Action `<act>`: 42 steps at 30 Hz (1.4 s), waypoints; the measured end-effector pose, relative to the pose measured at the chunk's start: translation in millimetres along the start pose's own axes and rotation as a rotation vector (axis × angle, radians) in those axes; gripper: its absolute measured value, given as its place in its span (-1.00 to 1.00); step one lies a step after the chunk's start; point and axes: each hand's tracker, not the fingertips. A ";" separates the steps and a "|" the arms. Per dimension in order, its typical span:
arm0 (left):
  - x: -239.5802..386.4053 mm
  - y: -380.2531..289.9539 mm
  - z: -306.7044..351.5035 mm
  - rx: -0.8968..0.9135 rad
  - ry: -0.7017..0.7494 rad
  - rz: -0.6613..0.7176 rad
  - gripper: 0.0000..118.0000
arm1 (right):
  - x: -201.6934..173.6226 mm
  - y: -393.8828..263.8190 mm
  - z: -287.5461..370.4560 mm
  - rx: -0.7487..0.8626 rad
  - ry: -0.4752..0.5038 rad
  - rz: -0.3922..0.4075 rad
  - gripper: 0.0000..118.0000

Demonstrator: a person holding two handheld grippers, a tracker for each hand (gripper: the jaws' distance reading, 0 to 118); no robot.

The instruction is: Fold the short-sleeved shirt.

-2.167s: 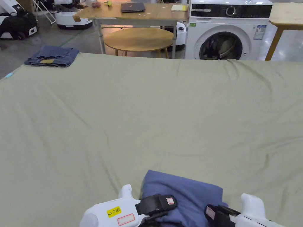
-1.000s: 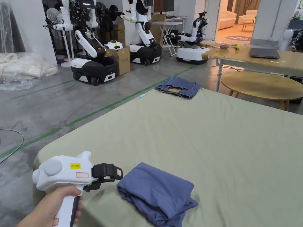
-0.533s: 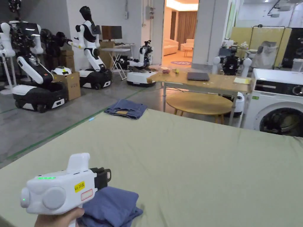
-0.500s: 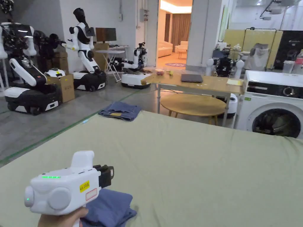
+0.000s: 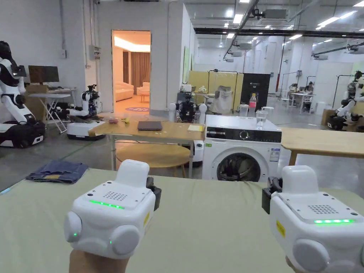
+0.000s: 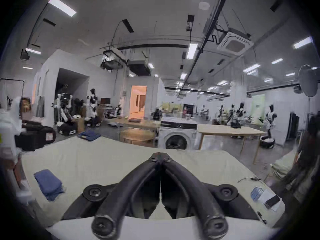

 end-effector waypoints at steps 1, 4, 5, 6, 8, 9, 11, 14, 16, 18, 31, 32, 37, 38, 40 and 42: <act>3.2 -3.3 0.4 -0.003 0.002 0.004 -0.90 | 1.1 1.5 2.7 0.006 -0.005 -0.015 -1.00; 13.6 -5.3 3.1 -0.011 -0.058 -0.014 -0.90 | 1.6 1.3 9.8 0.022 0.016 -0.031 -1.00; 15.0 -5.1 1.4 -0.015 -0.045 -0.022 -0.90 | 0.7 0.4 10.4 0.018 0.015 -0.029 -1.00; 15.1 -5.2 2.0 -0.015 -0.038 -0.028 -0.90 | 0.6 -1.0 11.2 0.015 0.016 -0.031 -1.00; 13.3 -6.7 5.7 -0.009 -0.033 -0.026 -0.90 | -0.3 -5.9 10.5 0.007 0.037 -0.041 -0.94; 11.5 -8.1 5.1 -0.005 -0.031 -0.021 -0.90 | -1.5 -8.3 10.3 0.001 0.038 -0.038 -0.85; 8.8 -10.1 8.3 -0.002 -0.027 -0.003 -0.88 | -3.7 -14.2 9.3 -0.010 0.039 -0.027 -0.70; 6.0 -12.6 10.0 -0.004 -0.024 0.003 -0.66 | -5.9 -19.9 6.4 -0.027 0.051 -0.033 -0.39; 5.6 -14.2 12.3 0.003 -0.026 0.005 -0.04 | -5.8 -21.8 5.8 -0.030 0.059 -0.045 0.06; 3.9 -13.4 13.2 0.012 -0.030 0.011 0.97 | -6.0 -23.7 5.8 -0.026 0.073 -0.057 0.59; 9.0 -7.0 19.1 0.050 -0.063 0.026 1.00 | -22.9 -18.9 11.7 -0.053 -0.006 -0.015 0.80; 8.8 -7.5 18.9 0.048 -0.060 0.028 1.00 | -20.7 -19.4 12.5 -0.053 0.035 -0.066 0.80; 5.2 -7.0 20.2 0.045 -0.055 0.039 1.00 | -12.4 -13.8 18.0 -0.064 0.064 -0.154 0.80; 4.5 -7.0 20.3 0.044 -0.053 0.040 1.00 | -13.4 -12.4 18.7 -0.067 0.057 -0.152 0.80; 3.5 -7.6 19.6 0.039 -0.051 0.039 1.00 | -16.5 -9.7 20.6 -0.074 0.024 -0.145 0.80; 3.4 -7.2 19.9 0.035 -0.048 0.039 1.00 | -18.2 -8.6 21.0 -0.078 0.005 -0.134 0.80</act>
